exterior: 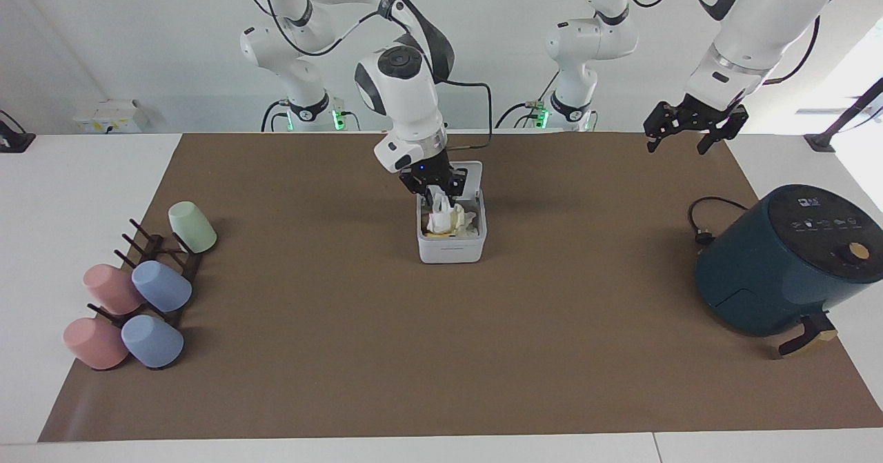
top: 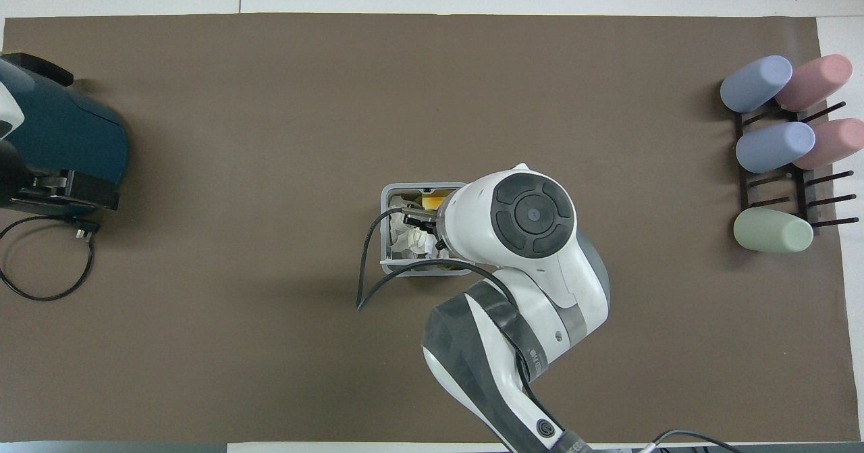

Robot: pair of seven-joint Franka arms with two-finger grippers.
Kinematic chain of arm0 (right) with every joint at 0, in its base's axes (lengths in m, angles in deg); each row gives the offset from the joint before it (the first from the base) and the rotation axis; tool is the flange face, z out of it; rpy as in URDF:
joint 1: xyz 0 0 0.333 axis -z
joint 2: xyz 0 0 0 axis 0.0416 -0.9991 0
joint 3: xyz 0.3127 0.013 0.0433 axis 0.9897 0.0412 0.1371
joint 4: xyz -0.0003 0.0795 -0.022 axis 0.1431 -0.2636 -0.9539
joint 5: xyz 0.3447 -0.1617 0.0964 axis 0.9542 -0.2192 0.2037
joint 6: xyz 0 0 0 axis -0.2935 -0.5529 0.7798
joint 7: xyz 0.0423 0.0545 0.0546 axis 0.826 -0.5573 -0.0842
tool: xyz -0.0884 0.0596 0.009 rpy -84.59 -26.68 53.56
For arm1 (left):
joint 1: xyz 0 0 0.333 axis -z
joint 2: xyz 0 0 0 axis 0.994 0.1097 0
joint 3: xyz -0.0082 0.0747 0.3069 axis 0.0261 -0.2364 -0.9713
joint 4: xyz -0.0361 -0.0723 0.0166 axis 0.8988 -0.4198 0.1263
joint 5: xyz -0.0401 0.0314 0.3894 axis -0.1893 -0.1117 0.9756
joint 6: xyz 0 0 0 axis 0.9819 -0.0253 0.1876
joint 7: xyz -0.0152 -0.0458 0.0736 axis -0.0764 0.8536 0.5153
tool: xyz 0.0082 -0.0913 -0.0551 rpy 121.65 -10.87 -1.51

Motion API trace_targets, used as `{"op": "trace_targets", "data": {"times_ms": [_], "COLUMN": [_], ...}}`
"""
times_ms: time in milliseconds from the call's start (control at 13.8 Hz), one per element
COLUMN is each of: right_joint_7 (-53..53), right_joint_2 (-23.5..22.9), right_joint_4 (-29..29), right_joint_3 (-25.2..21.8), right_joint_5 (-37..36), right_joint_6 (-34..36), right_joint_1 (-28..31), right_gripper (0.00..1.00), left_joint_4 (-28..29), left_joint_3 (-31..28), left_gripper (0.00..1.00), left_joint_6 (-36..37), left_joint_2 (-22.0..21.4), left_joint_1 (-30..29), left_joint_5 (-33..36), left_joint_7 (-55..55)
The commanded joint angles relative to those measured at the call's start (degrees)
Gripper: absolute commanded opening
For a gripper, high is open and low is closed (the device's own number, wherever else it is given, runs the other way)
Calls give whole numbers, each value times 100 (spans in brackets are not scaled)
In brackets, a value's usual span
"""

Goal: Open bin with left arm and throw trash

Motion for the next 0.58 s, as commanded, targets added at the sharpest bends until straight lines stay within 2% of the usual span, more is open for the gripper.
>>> {"op": "trace_targets", "data": {"times_ms": [0,218,508], "right_joint_7": [-11,147,936], "right_joint_2": [21,-137,28], "right_joint_4": [142,661,618], "right_joint_3": [-1,-45,-45], "right_joint_5": [128,-318,-513], "right_joint_6": [59,578,639], "right_joint_1": [-31,196,960], "right_gripper": [100,100,100], "left_joint_4": [-169,-90,-90], "left_joint_3": [3,12,12], "left_gripper": [100,100,100], "left_joint_6": [69,-81,-54], "left_joint_2": [119,92,83], "left_joint_1": [94,85,67], "left_joint_5": [162,-13,-23], "left_joint_7": [148,174,148]}}
